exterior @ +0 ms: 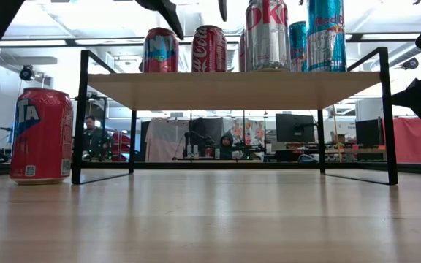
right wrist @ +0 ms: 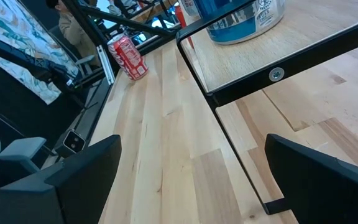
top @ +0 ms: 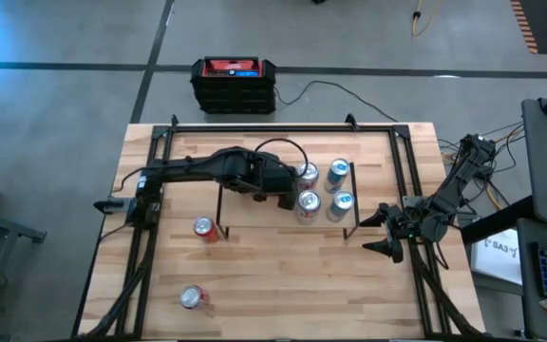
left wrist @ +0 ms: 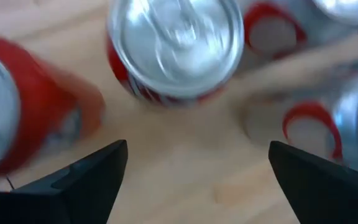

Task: Place canned beverage on shelf
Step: Put the red soda can on the shelf aligned with the other red soda can

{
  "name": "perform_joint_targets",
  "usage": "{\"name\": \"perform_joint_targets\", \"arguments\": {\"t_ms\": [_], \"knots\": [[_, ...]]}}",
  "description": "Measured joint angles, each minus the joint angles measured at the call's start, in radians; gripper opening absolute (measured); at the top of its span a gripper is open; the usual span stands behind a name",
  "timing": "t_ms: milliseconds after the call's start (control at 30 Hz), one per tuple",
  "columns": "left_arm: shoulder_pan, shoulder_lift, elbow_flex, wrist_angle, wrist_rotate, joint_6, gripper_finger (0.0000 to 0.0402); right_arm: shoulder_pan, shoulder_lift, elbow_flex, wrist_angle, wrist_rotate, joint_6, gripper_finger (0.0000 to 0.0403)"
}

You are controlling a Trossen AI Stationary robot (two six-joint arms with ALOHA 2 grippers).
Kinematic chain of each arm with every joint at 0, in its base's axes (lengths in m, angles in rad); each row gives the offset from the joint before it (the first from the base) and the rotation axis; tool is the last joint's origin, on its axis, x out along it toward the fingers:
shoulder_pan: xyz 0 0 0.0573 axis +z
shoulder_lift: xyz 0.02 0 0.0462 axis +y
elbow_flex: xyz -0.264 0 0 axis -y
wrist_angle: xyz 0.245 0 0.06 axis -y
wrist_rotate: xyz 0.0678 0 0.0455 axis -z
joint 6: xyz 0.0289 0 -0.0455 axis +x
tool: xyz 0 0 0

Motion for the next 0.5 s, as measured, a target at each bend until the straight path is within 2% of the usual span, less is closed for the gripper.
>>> {"name": "perform_joint_targets", "arguments": {"t_ms": [267, 500], "knots": [[-0.015, 0.0, -0.004, 0.0, 0.212, -0.005, 0.0375, 0.0, 0.0, 0.0, 0.0, 0.0, 0.0, 0.0384], [-0.061, 0.0, -0.025, 0.0, 0.24, -0.091, 0.0375, 0.0, 0.0, 0.0, 0.0, 0.0, 0.0, 0.0384]]}}
